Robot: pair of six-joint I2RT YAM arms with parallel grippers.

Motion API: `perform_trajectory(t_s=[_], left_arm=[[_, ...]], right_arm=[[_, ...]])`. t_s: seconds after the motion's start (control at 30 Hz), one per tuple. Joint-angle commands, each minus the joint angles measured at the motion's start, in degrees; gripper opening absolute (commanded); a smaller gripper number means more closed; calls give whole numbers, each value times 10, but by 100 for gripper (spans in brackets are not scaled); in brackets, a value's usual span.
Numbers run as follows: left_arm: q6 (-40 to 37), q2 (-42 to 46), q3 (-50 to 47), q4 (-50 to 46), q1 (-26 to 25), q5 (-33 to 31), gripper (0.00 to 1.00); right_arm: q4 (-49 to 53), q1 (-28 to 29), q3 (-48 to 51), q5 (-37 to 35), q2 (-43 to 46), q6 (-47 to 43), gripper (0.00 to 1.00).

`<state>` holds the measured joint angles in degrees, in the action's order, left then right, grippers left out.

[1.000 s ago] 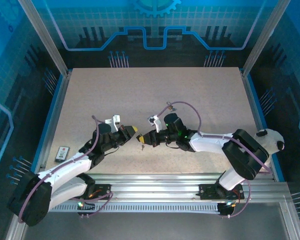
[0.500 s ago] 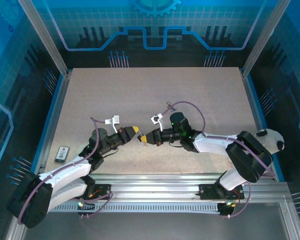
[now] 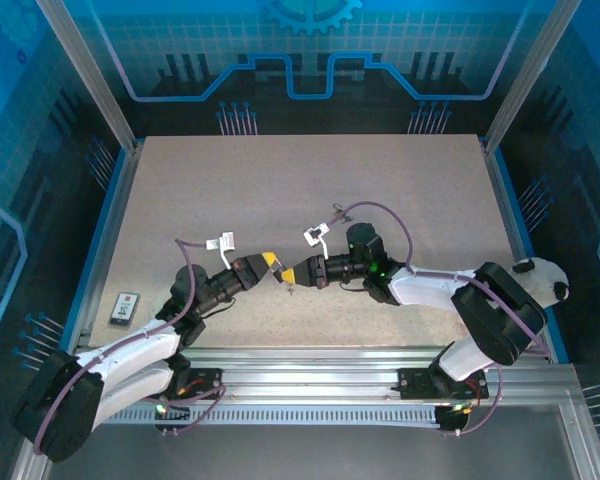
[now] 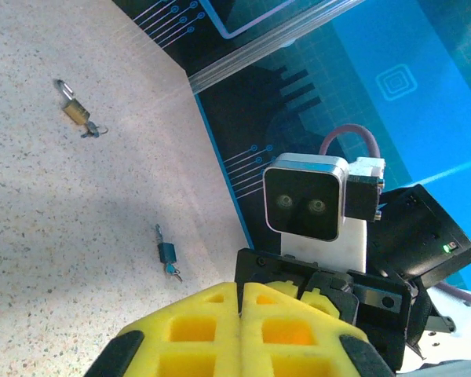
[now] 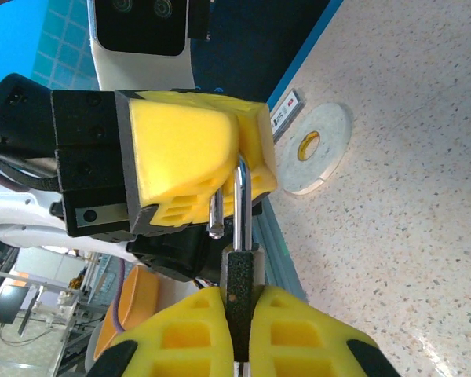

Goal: Lock with the key

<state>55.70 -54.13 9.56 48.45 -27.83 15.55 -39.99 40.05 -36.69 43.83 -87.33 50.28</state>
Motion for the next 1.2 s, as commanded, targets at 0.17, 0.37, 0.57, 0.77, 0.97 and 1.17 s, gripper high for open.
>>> perform_trajectory(t_s=[0.17, 0.37, 0.57, 0.77, 0.97, 1.17], left_arm=[[-34, 3, -30, 64, 4, -44, 0], [-34, 3, -38, 84, 0, -44, 0], [-36, -7, -39, 112, -10, -29, 0], [-38, -20, -43, 137, -20, -20, 0], [-41, -24, -43, 152, -33, -13, 0], [-49, -27, -45, 164, -49, -3, 0]], right_arm=[[-60, -12, 8, 69, 21, 33, 0], [-102, -18, 11, 89, 13, 59, 0], [-153, -24, 13, 105, 0, 92, 0], [-195, -33, 15, 112, -9, 123, 0], [-188, -38, 13, 98, -9, 123, 0], [-206, -48, 6, 88, -16, 140, 0]])
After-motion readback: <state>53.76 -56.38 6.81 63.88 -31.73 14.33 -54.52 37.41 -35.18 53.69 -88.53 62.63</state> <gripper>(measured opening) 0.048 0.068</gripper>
